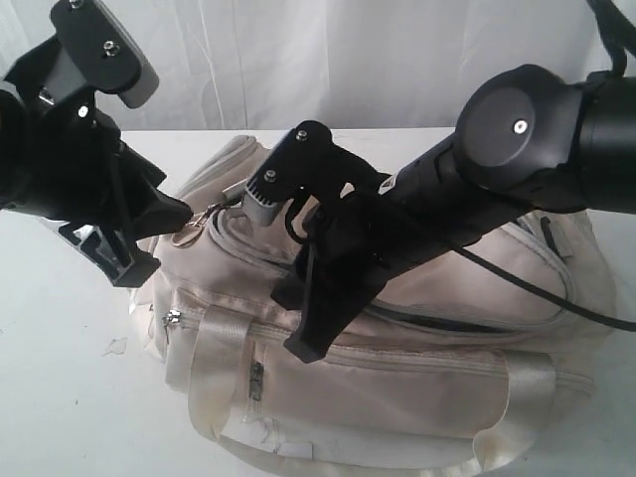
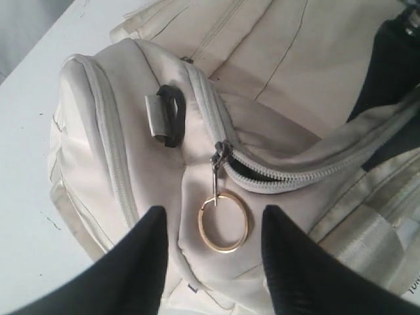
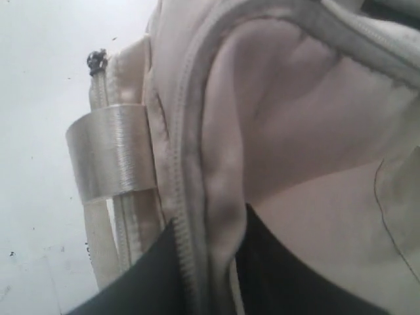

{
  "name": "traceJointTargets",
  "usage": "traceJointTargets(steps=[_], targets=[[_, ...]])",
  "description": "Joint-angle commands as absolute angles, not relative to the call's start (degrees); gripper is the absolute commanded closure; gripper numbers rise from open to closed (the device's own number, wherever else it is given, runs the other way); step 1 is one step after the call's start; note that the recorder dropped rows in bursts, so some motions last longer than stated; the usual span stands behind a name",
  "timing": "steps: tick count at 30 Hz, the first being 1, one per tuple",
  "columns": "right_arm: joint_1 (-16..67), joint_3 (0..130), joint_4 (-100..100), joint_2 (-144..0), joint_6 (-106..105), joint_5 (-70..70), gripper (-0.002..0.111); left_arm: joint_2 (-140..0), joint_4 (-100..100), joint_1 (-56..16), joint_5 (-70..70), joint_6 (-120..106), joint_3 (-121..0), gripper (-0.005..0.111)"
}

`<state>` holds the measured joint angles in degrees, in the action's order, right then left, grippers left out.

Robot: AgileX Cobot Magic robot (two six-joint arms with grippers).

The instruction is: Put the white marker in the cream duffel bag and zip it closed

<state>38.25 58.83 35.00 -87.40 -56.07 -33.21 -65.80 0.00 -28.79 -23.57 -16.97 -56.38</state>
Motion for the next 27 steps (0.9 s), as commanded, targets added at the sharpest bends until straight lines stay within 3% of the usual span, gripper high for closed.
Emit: traceJointTargets(steps=[1, 7, 13, 27], targets=[[38.26, 58.78, 34.59, -83.09, -55.23, -32.59, 0.082, -63.37, -2.07, -28.73, -26.61, -18.04, -56.01, 0.057], [38.26, 58.78, 30.14, -82.54, -51.36, -32.43, 0.082, -63.27, -8.24, -28.73, -28.23, -22.32, -56.01, 0.058], [38.26, 58.78, 29.87, -82.50, -50.93, -32.43, 0.103, -63.27, -14.57, -28.73, -29.11, -27.97, -56.01, 0.065], [38.26, 58.78, 28.27, -79.45, -50.83, -37.50, 0.103, -63.27, -15.28, -28.73, -29.45, -28.69, -56.01, 0.065]])
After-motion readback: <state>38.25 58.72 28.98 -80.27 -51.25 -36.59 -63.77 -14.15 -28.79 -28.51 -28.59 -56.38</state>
